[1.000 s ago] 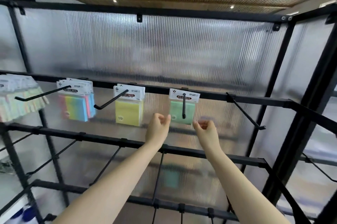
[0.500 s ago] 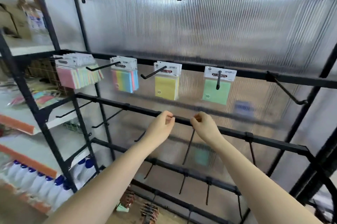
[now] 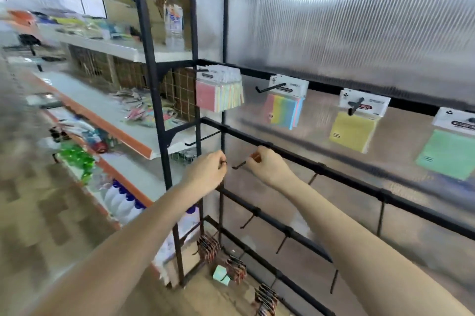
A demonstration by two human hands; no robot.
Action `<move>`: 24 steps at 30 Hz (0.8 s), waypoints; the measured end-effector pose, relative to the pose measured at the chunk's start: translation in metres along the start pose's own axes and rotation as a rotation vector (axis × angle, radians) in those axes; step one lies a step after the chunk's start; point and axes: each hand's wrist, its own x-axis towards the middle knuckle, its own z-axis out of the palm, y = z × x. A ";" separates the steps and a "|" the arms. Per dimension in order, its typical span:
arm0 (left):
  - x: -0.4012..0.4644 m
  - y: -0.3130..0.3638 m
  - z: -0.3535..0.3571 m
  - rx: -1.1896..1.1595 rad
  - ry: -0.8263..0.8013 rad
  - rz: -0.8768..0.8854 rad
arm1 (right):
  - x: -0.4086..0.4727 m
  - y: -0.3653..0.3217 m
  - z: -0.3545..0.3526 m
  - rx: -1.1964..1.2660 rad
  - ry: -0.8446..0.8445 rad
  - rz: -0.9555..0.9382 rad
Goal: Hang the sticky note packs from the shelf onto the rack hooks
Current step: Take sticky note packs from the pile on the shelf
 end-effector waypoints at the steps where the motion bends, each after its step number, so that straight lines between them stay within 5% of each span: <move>1: 0.002 -0.017 -0.008 0.018 0.005 -0.004 | 0.009 -0.013 0.013 -0.009 -0.015 -0.022; 24: 0.048 -0.339 -0.091 0.203 -0.145 -0.324 | 0.188 -0.204 0.272 -0.191 -0.328 -0.373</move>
